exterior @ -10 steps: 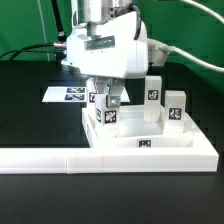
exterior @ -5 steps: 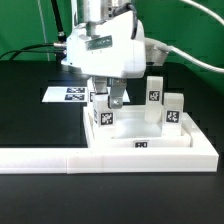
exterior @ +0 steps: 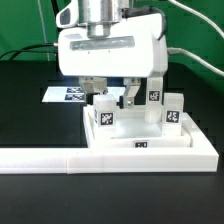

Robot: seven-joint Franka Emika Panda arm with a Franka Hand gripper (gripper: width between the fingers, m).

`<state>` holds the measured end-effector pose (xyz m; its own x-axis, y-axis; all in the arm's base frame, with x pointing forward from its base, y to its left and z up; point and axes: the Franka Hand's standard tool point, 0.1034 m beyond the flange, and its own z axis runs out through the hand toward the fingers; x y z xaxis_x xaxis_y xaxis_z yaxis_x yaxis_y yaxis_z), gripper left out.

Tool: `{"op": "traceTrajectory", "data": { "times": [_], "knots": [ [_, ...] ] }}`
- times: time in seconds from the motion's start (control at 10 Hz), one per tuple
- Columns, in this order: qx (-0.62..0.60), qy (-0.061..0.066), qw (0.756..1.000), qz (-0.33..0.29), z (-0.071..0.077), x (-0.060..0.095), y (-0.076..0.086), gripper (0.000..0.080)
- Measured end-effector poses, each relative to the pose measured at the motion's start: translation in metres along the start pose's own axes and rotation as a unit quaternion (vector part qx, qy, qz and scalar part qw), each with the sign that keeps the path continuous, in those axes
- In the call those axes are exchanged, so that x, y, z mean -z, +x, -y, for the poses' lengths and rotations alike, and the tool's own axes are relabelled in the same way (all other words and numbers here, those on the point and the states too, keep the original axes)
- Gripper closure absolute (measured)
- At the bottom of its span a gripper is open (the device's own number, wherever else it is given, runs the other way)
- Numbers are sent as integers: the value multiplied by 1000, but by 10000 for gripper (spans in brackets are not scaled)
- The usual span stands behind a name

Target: Assemble square table

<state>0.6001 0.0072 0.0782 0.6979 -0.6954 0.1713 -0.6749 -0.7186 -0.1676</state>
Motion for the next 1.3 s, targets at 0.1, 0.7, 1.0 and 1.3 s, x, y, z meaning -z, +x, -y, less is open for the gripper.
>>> {"op": "traceTrajectory", "data": {
  "times": [0.1,0.7,1.0,1.3],
  "knots": [
    [48,1,999,0,1,0,-1,151],
    [255,-4,967,0,0,1,1,151],
    [325,-10,946,-1,2,0,0,151],
    [354,-12,935,-1,1,0,1,281]
  ]
}}
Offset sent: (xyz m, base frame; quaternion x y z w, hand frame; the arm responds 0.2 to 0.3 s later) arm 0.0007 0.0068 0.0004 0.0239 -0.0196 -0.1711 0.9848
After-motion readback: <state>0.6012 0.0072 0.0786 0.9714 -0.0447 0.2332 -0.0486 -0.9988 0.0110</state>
